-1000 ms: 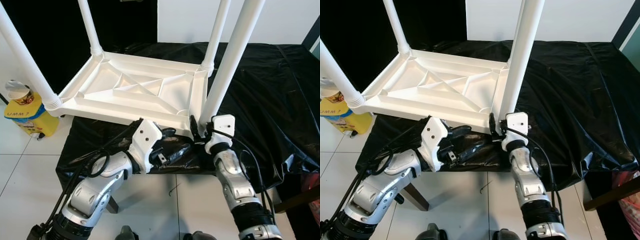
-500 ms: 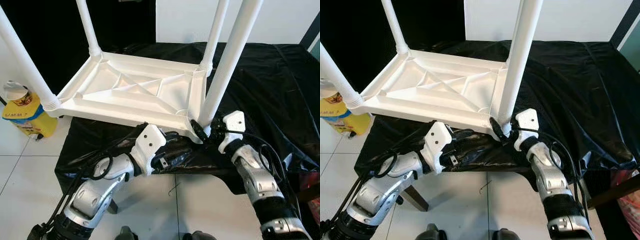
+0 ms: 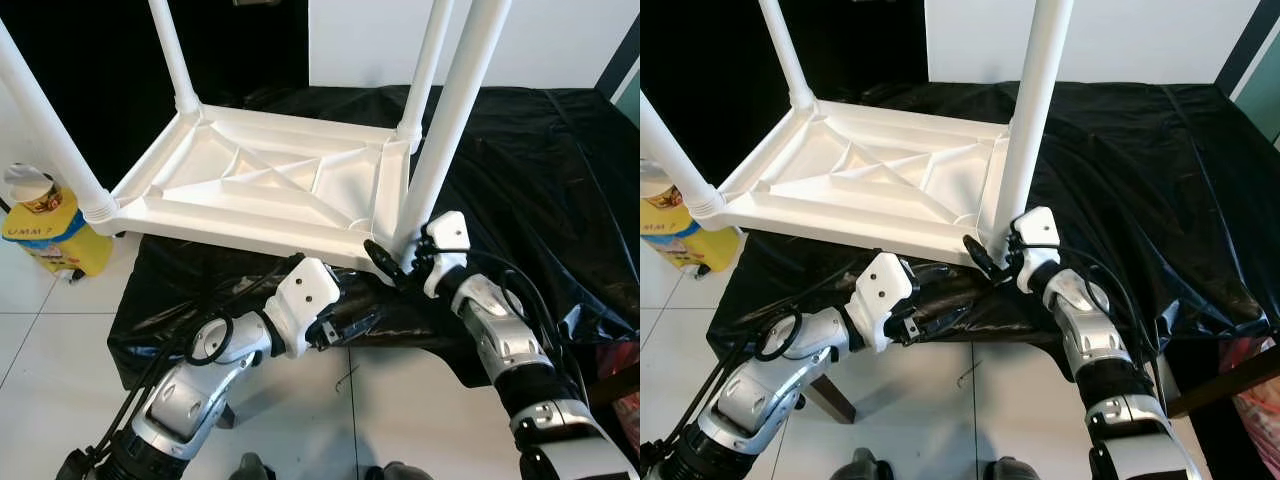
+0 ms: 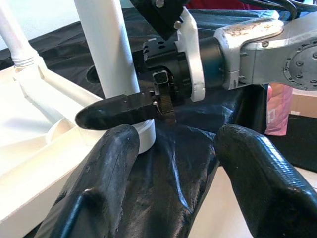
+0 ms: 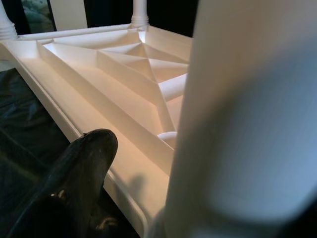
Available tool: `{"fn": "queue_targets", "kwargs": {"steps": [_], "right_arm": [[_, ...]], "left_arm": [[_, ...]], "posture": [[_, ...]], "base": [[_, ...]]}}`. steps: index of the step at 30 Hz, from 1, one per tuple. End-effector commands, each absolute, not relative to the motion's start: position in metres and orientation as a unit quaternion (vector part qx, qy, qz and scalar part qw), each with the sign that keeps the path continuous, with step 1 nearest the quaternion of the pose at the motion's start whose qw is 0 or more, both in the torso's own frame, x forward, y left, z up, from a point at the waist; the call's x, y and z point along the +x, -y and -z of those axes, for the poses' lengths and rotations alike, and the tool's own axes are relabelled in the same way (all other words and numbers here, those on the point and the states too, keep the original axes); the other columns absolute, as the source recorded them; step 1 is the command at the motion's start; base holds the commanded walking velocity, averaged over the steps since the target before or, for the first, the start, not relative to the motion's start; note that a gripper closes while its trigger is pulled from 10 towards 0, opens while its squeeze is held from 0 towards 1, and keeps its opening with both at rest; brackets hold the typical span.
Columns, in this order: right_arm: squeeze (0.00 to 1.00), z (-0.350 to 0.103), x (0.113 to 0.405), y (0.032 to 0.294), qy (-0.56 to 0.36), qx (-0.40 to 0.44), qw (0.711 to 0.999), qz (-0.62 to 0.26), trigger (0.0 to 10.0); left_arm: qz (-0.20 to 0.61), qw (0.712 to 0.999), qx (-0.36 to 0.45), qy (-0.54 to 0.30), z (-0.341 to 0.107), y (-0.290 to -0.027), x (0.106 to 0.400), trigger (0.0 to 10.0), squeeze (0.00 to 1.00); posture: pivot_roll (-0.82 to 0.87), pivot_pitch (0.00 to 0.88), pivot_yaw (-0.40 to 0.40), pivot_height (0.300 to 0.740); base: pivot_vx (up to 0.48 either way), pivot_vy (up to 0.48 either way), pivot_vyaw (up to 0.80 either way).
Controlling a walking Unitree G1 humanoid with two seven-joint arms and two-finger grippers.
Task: Building children table
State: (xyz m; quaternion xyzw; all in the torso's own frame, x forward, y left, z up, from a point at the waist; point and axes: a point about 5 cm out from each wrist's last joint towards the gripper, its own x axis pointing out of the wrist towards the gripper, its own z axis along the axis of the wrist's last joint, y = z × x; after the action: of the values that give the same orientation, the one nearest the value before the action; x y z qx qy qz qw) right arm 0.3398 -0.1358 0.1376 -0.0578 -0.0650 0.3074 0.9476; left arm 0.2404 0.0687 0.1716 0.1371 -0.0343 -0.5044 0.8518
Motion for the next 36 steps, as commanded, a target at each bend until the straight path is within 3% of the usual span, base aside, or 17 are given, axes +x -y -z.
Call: {"fn": "queue_targets", "kwargs": {"steps": [1,4,5,6,7,18,19,31,36], "right_arm": [[0.0,-0.136,0.342,0.125,0.061,-0.072,0.938,-0.334,10.0],[0.0,-0.135,0.345,0.122,0.057,-0.076,0.934,-0.344,9.4],[0.0,-0.134,0.345,0.122,0.052,-0.077,0.933,-0.348,2.8],[0.0,-0.134,0.345,0.122,0.052,-0.077,0.933,-0.348,2.8],[0.0,-0.132,0.346,0.123,0.049,-0.078,0.933,-0.348,0.0],[0.0,-0.118,0.343,0.138,0.021,-0.09,0.936,-0.339,0.0],[0.0,-0.117,0.343,0.14,0.02,-0.09,0.939,-0.331,9.8],[0.0,-0.111,0.343,0.15,0.018,-0.083,0.967,-0.241,10.0],[0.0,-0.107,0.335,0.151,0.023,-0.041,0.993,-0.11,10.0]], "left_arm": [[0.515,0.845,0.142,0.028,-0.167,-0.068,0.239,10.0,0.0],[0.514,0.845,0.143,0.03,-0.167,-0.067,0.239,10.0,0.0],[0.514,0.845,0.144,0.031,-0.167,-0.067,0.239,10.0,0.0],[0.514,0.845,0.144,0.031,-0.167,-0.067,0.239,10.0,0.0],[0.513,0.846,0.145,0.032,-0.168,-0.067,0.239,10.0,0.0],[0.508,0.848,0.147,0.032,-0.167,-0.069,0.236,10.0,0.0],[0.508,0.848,0.146,0.032,-0.167,-0.069,0.236,10.0,0.0],[0.509,0.848,0.143,0.029,-0.166,-0.068,0.236,10.0,0.0],[0.516,0.845,0.138,0.027,-0.165,-0.065,0.236,10.0,0.0]], "posture": [[0.03,0.065,-0.028,0.74],[0.03,0.065,-0.03,0.74],[0.04,0.066,-0.032,0.74],[0.04,0.066,-0.032,0.74],[0.04,0.066,-0.034,0.74],[0.04,0.081,-0.039,0.74],[0.04,0.087,-0.037,0.74],[0.02,0.103,-0.023,0.74],[-0.02,0.114,-0.009,0.74]], "base": [[0.0,0.0,0.0],[0.0,0.0,0.0],[0.0,0.0,0.0],[0.0,0.0,0.0],[0.0,0.0,0.0],[0.0,0.0,0.0],[0.0,0.0,0.0],[0.0,0.0,0.0],[0.0,0.0,0.0]]}}
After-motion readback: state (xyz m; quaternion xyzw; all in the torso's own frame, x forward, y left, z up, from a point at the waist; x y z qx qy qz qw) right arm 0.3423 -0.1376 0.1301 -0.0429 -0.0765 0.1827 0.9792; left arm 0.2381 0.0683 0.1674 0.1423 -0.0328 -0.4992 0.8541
